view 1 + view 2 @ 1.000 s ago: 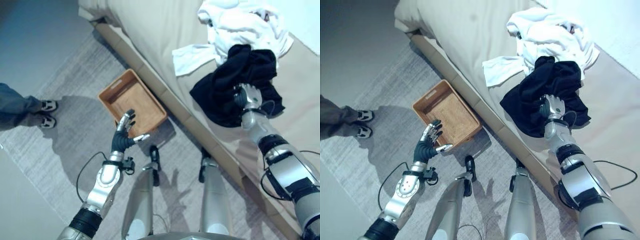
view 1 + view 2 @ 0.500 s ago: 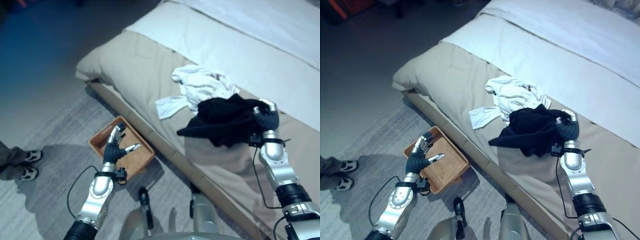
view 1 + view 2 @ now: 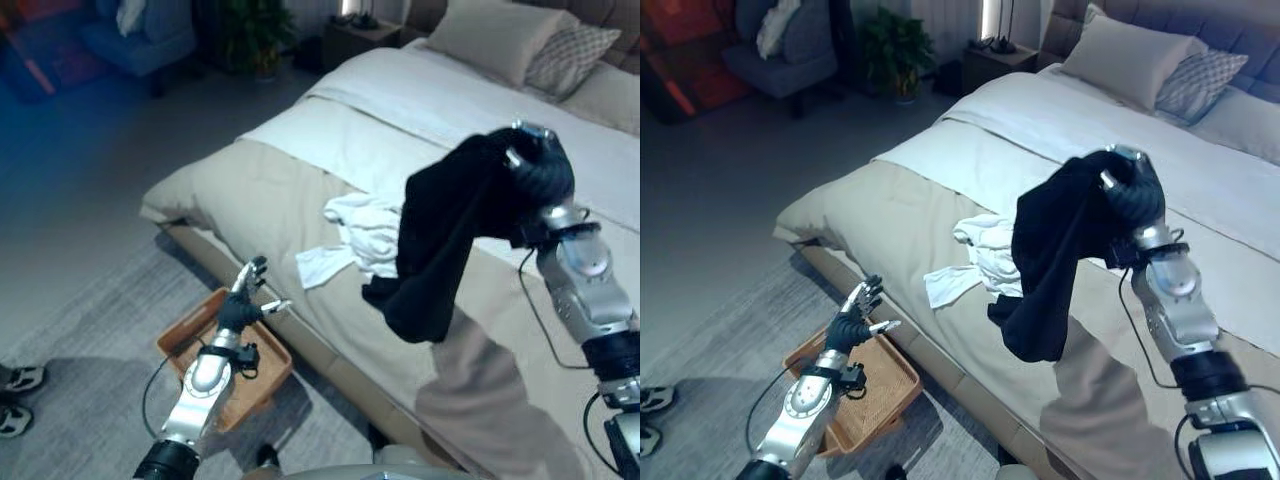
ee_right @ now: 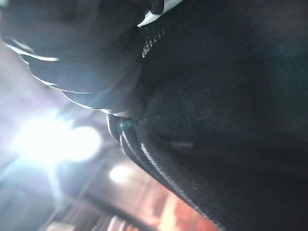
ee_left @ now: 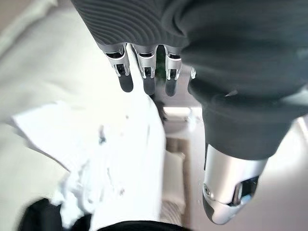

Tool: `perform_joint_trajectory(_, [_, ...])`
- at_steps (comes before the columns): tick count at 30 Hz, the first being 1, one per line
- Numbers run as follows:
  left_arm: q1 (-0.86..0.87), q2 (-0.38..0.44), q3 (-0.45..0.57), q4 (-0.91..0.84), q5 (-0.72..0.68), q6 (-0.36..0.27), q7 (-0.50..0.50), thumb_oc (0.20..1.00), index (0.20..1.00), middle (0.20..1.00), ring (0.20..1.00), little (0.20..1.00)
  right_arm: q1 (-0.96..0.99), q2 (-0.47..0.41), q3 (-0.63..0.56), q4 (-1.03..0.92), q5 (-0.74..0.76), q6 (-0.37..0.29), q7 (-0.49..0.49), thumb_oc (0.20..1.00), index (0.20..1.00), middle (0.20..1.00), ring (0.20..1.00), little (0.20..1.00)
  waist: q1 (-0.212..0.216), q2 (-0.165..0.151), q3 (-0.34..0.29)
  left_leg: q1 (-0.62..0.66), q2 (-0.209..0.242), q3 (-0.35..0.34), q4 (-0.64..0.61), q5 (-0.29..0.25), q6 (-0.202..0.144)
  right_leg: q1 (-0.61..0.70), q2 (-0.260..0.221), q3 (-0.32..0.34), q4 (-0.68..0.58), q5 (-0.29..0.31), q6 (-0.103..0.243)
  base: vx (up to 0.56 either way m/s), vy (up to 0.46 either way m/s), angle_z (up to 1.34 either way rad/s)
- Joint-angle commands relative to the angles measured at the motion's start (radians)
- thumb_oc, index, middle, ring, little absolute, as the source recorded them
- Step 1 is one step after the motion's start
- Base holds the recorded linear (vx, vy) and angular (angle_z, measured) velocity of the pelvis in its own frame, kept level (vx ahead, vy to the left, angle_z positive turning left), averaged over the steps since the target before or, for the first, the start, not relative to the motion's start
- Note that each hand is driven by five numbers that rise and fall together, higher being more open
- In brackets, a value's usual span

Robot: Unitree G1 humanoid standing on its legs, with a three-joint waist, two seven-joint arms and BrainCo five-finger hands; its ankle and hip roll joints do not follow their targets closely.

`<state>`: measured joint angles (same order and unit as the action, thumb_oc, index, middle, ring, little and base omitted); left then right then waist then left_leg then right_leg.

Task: Pick up clothes into the bucket

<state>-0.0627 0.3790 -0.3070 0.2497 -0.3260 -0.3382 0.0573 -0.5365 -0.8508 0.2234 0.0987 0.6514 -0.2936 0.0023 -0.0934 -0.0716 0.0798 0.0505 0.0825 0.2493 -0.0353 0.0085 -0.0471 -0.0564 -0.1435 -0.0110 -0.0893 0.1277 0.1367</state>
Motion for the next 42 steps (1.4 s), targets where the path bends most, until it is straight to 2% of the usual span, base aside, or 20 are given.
perform_joint_trajectory(1, [-0.095,0.029,-0.042,-0.073,0.065,-0.035,-0.004,1.0,1.0,1.0,1.0,1.0,-0.16,-0.038,0.031,-0.048,0.071,-0.034,0.016,0.2,0.2,0.2,0.2,0.2,-0.001,-0.042,-0.061,-0.038,0.018,-0.073,0.053,0.002,-0.04,-0.03,-0.006,-0.004,0.067,0.019,0.037,0.04,-0.017,-0.1])
perform_joint_trajectory(2, [-0.163,0.015,-0.075,-0.061,0.038,-0.032,-0.001,1.0,1.0,1.0,1.0,1.0,-0.224,-0.051,0.081,-0.031,0.08,-0.028,0.011,0.2,0.2,0.2,0.2,0.2,-0.01,-0.044,-0.069,-0.028,0.019,-0.066,0.048,0.001,-0.042,-0.022,-0.003,-0.003,0.064,0.017,0.037,0.02,-0.015,-0.09])
perform_joint_trajectory(5, [-0.27,-0.009,-0.127,-0.037,-0.022,-0.018,-0.009,1.0,1.0,1.0,1.0,1.0,-0.283,-0.054,0.136,-0.009,0.11,-0.018,0.014,0.2,0.2,0.2,0.2,0.2,-0.022,-0.043,-0.082,-0.018,0.02,-0.064,0.044,0.0,-0.042,-0.013,-0.001,-0.001,0.062,0.017,0.037,0.02,-0.011,-0.07])
perform_joint_trajectory(9, [-0.409,-0.053,-0.194,-0.006,-0.127,0.003,-0.012,1.0,1.0,1.0,1.0,1.0,-0.312,-0.045,0.194,-0.021,0.154,-0.003,0.035,0.2,0.2,0.2,0.2,0.2,-0.036,-0.039,-0.097,-0.004,0.017,-0.062,0.037,0.002,-0.041,-0.002,0.0,-0.002,0.062,0.018,0.035,0.02,-0.001,-0.04])
perform_joint_trajectory(13, [-0.519,-0.072,-0.249,0.02,-0.158,0.021,-0.017,1.0,1.0,1.0,1.0,1.0,-0.316,-0.045,0.22,-0.036,0.163,0.014,0.045,0.2,0.2,0.2,0.2,0.2,-0.046,-0.034,-0.103,0.001,0.014,-0.063,0.035,0.002,-0.04,0.005,0.0,-0.005,0.062,0.018,0.037,0.0,0.002,-0.01])
perform_joint_trajectory(14, [-0.57,-0.102,-0.277,0.051,-0.218,0.034,-0.015,1.0,1.0,1.0,1.0,1.0,-0.312,-0.038,0.236,-0.042,0.164,0.022,0.049,0.2,0.2,0.2,0.2,0.2,-0.051,-0.03,-0.108,0.003,0.012,-0.065,0.034,0.002,-0.038,0.008,-0.001,-0.006,0.062,0.019,0.037,0.0,0.0,0.0])
perform_joint_trajectory(20, [-0.643,-0.174,-0.331,0.122,-0.358,0.074,-0.03,1.0,1.0,1.0,1.0,1.0,-0.277,-0.025,0.265,-0.082,0.189,0.037,0.071,0.2,0.2,0.2,0.2,0.2,-0.061,-0.021,-0.114,0.008,0.008,-0.064,0.034,0.001,-0.035,0.01,-0.005,-0.002,0.061,0.024,0.04,0.0,0.0,0.0])
perform_joint_trajectory(27, [-0.685,-0.212,-0.404,0.161,-0.455,0.131,-0.07,1.0,1.0,1.0,1.0,1.0,-0.248,-0.033,0.279,-0.13,0.193,0.041,0.083,0.2,0.2,0.2,0.2,0.2,-0.07,-0.013,-0.117,0.007,0.003,-0.067,0.032,0.003,-0.031,0.01,-0.008,-0.002,0.06,0.028,0.042,0.0,0.0,0.0])
perform_joint_trajectory(34, [-0.689,-0.215,-0.416,0.169,-0.446,0.139,-0.073,1.0,1.0,1.0,1.0,1.0,-0.243,-0.032,0.277,-0.131,0.194,0.042,0.082,0.2,0.2,0.2,0.2,0.2,-0.071,-0.012,-0.117,0.006,0.002,-0.067,0.032,0.003,-0.03,0.009,-0.008,-0.002,0.061,0.029,0.042,0.0,0.0,0.0])
perform_joint_trajectory(35, [-0.734,-0.275,-0.46,0.319,-0.144,0.178,-0.035,1.0,1.0,1.0,1.0,1.0,-0.245,-0.041,0.255,-0.168,0.175,0.044,0.08,0.2,0.2,0.2,0.2,0.2,-0.075,-0.016,-0.119,0.0,0.0,-0.07,0.04,-0.002,-0.027,0.008,-0.01,-0.005,0.064,0.028,0.043,0.0,0.0,0.0])
perform_joint_trajectory(36, [-0.74,-0.297,-0.454,0.36,-0.085,0.173,-0.023,1.0,1.0,1.0,1.0,1.0,-0.246,-0.043,0.238,-0.17,0.173,0.041,0.08,0.2,0.2,0.2,0.2,0.2,-0.074,-0.017,-0.119,-0.002,0.0,-0.07,0.043,-0.004,-0.026,0.006,-0.011,-0.006,0.065,0.027,0.044,-0.02,0.005,0.03])
perform_joint_trajectory(37, [-0.74,-0.298,-0.454,0.361,-0.084,0.172,-0.022,1.0,1.0,1.0,1.0,1.0,-0.246,-0.043,0.238,-0.17,0.173,0.041,0.08,0.2,0.2,0.2,0.2,0.2,-0.074,-0.017,-0.119,-0.002,0.0,-0.07,0.044,-0.004,-0.026,0.006,-0.011,-0.006,0.065,0.027,0.044,-0.01,-0.002,0.04])
perform_joint_trajectory(38, [-0.742,-0.31,-0.447,0.384,-0.059,0.171,-0.019,0.388,0.388,0.388,0.388,0.388,-0.25,-0.04,0.224,-0.164,0.17,0.037,0.078,0.2,0.2,0.2,0.2,0.2,-0.074,-0.018,-0.118,-0.004,0.0,-0.069,0.045,-0.005,-0.025,0.005,-0.01,-0.005,0.065,0.027,0.044,-0.01,-0.002,0.04])
perform_joint_trajectory(39, [-0.743,-0.31,-0.447,0.385,-0.059,0.17,-0.019,0.2,0.2,0.2,0.2,0.2,-0.25,-0.04,0.225,-0.164,0.17,0.037,0.078,0.2,0.2,0.2,0.2,0.2,-0.074,-0.018,-0.118,-0.004,0.0,-0.069,0.045,-0.005,-0.025,0.005,-0.01,-0.005,0.065,0.027,0.044,0.0,0.0,0.0])
perform_joint_trajectory(42, [-0.73,-0.307,-0.437,0.391,-0.052,0.163,-0.018,0.2,0.2,0.2,0.2,0.2,-0.256,-0.04,0.206,-0.154,0.176,0.029,0.07,0.2,0.2,0.2,0.2,0.2,-0.073,-0.02,-0.117,-0.006,0.0,-0.068,0.048,-0.007,-0.024,0.002,-0.01,-0.002,0.067,0.026,0.045,0.0,0.0,0.0])
